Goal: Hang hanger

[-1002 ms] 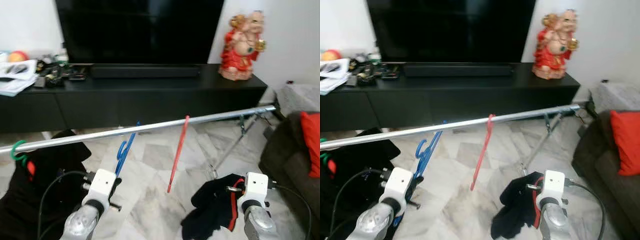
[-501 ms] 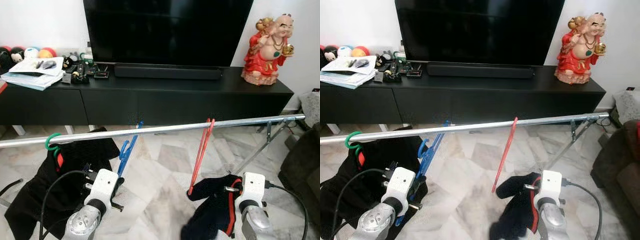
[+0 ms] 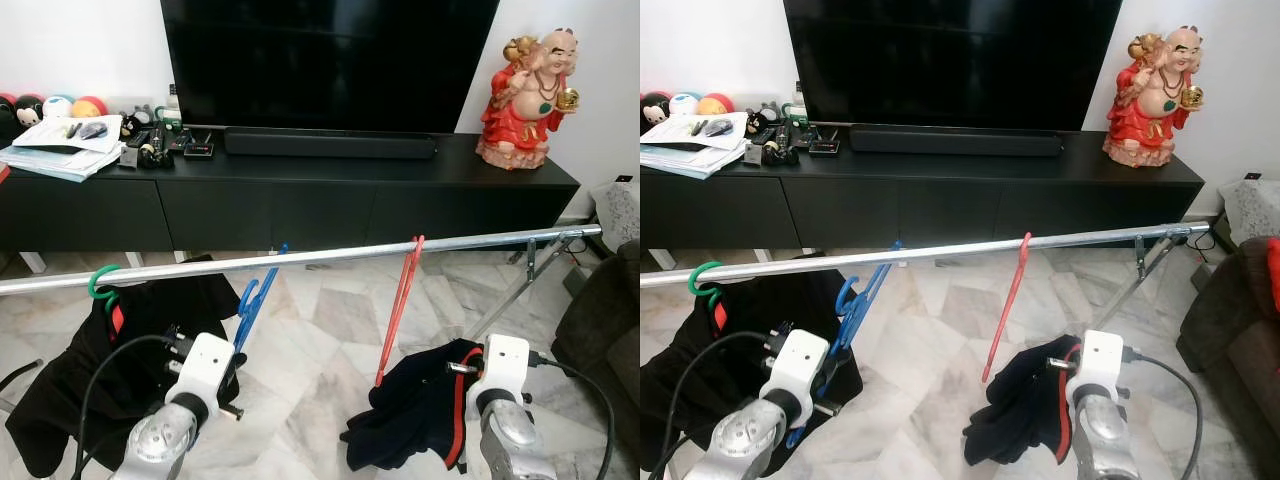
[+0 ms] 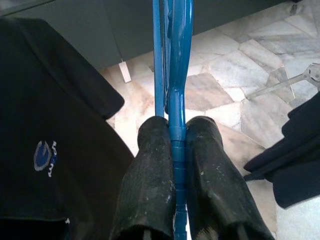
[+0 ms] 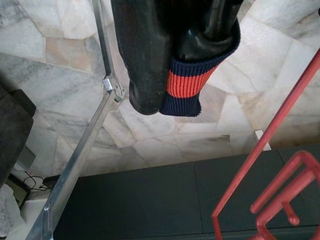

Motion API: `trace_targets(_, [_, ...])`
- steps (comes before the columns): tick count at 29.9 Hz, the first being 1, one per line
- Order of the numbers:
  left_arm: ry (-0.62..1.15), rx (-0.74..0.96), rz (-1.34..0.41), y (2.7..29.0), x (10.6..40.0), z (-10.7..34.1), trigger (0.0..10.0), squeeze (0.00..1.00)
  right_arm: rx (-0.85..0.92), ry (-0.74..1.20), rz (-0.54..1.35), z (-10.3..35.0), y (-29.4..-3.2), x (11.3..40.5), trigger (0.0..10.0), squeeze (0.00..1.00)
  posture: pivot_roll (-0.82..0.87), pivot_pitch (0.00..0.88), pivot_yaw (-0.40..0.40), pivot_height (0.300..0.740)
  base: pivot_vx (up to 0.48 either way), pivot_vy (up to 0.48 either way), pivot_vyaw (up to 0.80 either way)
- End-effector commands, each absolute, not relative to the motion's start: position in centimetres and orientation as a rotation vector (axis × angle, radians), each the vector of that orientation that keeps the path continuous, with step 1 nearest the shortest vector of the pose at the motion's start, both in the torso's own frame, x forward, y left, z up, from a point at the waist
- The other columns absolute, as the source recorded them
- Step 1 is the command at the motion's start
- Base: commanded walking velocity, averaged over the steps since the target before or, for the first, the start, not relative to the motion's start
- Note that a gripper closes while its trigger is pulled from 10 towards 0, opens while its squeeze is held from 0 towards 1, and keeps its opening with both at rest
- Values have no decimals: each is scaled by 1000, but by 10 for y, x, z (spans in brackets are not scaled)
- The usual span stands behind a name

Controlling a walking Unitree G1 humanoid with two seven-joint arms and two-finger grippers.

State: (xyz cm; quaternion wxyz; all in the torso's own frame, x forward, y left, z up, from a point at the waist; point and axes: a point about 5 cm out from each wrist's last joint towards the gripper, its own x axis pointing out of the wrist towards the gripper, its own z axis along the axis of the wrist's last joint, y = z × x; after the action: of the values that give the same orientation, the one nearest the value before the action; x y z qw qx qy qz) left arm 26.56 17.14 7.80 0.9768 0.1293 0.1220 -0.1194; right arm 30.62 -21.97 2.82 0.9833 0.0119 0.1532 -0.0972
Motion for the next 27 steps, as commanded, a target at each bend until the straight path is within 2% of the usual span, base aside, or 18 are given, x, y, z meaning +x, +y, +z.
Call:
trace_targets(1, [256,258,-248,171,266,77,10000,0,27,303,-213,32,-223,310,10000,0,192,0,-13,740,-300,0,0])
trace_targets(21, [264,226,-283,155,260,71,10000,0,6,260,-225,47,-236,318,10000,0,146,0,-27,740,-306,0,0])
trace_targets(27, [263,209,-304,146,262,70,10000,0,-5,250,-246,52,-246,318,10000,0,112,0,-20,740,-310,0,0])
